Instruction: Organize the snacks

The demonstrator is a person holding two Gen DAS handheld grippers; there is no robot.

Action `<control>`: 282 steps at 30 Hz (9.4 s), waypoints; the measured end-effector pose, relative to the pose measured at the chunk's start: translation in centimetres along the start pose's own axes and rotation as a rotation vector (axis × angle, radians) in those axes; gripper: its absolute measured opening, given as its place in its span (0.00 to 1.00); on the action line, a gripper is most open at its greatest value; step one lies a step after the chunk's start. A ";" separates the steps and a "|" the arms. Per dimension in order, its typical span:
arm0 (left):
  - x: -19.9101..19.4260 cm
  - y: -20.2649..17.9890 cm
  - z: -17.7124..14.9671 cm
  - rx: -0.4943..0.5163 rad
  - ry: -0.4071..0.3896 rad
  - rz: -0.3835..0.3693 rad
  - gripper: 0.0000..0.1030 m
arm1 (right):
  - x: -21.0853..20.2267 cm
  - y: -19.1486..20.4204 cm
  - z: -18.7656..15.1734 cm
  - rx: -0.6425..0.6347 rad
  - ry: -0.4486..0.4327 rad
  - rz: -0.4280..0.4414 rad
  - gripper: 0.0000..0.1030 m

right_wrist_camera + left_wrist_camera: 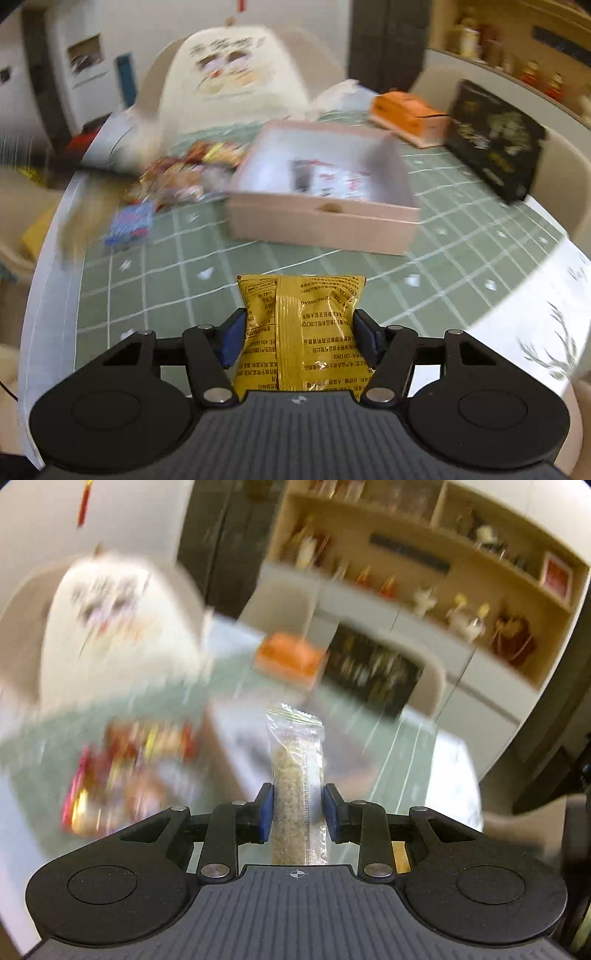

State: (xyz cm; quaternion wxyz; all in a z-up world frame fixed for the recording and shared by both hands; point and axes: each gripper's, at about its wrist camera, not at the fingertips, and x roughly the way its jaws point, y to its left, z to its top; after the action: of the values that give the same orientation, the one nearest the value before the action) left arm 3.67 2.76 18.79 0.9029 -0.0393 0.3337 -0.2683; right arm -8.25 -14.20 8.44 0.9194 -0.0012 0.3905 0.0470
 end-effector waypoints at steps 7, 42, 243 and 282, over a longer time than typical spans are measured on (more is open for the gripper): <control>9.4 1.1 7.2 -0.116 0.045 -0.054 0.33 | -1.0 -1.7 0.9 0.081 -0.034 -0.014 0.59; 1.1 23.9 -11.0 -0.442 0.103 0.155 0.33 | 29.6 14.6 26.1 -0.031 0.155 -0.012 0.31; 9.4 2.3 6.4 -0.053 -0.032 -0.011 0.55 | -1.0 -0.4 2.3 0.128 0.000 -0.081 0.50; 3.6 5.5 -16.6 -0.424 0.277 -0.241 0.31 | 0.5 4.3 7.9 0.278 -0.044 0.160 0.77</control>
State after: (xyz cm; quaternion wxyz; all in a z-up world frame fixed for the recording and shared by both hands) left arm -1.88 7.37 2.51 0.7819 -0.2296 0.4955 -0.3008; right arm -2.57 -9.58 13.74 0.9123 0.1581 0.3719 0.0658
